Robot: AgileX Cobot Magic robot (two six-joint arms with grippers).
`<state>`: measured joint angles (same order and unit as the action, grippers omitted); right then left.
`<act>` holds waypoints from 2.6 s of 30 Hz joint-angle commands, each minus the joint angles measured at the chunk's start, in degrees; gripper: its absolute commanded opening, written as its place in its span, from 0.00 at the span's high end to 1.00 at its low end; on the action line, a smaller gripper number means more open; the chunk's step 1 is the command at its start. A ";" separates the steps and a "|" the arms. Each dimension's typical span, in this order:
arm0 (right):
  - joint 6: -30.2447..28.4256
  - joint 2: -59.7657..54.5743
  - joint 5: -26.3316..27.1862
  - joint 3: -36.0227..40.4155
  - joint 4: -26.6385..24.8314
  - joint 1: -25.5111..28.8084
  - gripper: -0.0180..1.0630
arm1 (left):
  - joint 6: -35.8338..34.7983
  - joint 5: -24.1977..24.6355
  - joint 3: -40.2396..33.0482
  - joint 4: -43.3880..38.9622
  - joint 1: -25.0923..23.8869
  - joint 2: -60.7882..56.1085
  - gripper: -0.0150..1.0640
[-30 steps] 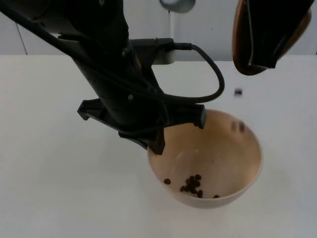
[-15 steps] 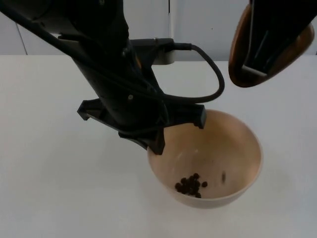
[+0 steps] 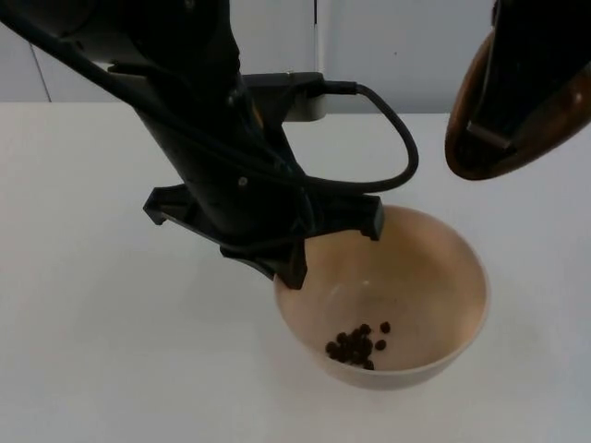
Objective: Pick up the bowl with the left hand and pour the coffee beans from the cup into the bowl with the right hand.
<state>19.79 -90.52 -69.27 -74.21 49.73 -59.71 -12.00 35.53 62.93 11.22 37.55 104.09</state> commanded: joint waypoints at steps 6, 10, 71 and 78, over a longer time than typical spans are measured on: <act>-1.08 5.99 3.07 -0.10 -6.88 4.94 0.98 | -0.42 0.08 0.32 0.02 0.35 -0.18 0.99; -5.00 8.90 3.84 -0.10 -14.76 9.57 0.98 | -0.42 0.08 0.32 0.02 0.35 -0.18 0.99; -16.67 -11.35 21.92 0.08 -48.57 29.96 0.98 | -8.82 -4.67 -8.42 -9.44 -13.66 -0.18 0.99; -14.88 -13.89 24.08 0.08 -49.29 30.64 0.98 | -8.82 -5.38 -8.42 -9.70 -13.66 -0.18 0.99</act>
<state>4.50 -104.33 -46.04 -74.21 0.68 -29.49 -20.98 30.98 54.82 1.79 24.03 104.09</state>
